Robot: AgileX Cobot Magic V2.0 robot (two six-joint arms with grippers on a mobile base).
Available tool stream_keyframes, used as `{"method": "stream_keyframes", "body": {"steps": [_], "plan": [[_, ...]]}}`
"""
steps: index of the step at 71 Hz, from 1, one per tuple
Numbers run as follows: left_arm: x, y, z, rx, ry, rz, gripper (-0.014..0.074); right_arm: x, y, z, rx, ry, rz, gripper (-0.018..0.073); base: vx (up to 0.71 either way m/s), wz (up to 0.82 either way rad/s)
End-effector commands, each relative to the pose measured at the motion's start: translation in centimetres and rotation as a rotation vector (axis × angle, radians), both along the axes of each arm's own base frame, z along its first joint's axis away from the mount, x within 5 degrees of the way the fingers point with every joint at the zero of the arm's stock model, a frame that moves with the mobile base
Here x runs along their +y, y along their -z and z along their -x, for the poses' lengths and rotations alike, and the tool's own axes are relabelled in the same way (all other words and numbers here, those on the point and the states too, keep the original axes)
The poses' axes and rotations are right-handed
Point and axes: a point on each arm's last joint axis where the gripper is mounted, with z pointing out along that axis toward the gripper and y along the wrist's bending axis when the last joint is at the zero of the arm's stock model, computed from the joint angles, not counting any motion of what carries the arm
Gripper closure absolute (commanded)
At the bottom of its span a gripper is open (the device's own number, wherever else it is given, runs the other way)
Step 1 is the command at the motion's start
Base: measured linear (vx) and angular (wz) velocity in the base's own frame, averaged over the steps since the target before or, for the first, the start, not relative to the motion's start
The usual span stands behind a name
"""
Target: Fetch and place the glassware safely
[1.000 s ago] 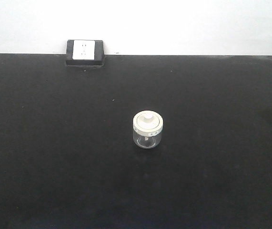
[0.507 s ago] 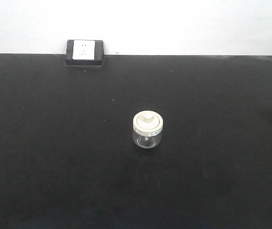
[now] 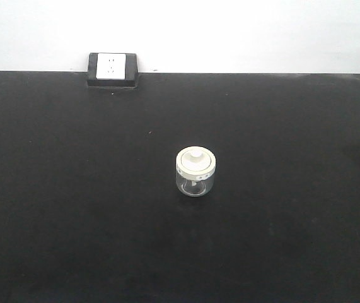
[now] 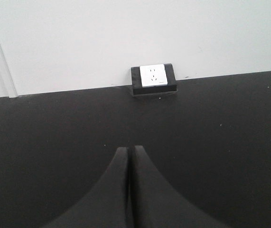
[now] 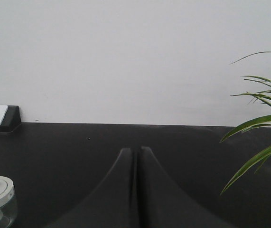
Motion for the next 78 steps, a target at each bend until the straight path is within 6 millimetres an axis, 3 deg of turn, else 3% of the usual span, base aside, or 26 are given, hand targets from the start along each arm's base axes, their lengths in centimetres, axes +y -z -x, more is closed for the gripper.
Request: {"method": "stream_keyframes", "body": {"steps": [1,15,31,57,78], "plan": [[0.0,-1.1,0.4,-0.091,0.005,0.014,0.0603,0.2,-1.2,0.1,-0.066,-0.013,0.031,0.0563,0.00,0.00],[0.0,0.0,2.2,-0.148,0.005,0.018,0.0603,0.2,-1.2,0.1,-0.066,-0.013,0.031,0.0563,0.00,0.00],[-0.1,3.4,4.0,-0.182,0.014,0.084,0.0603,0.2,-1.2,0.1,-0.066,-0.013,0.031,0.0563,0.00,0.00],[-0.1,10.3,3.3,-0.163,0.014,0.103,0.0603,0.2,-1.2,0.1,-0.065,-0.013,0.031,0.0563,0.00,0.00],[-0.1,10.4,3.3,-0.162,0.014,0.120,0.0603,0.2,-1.2,0.0,-0.064,-0.013,0.031,0.0563,0.00,0.00]]}}
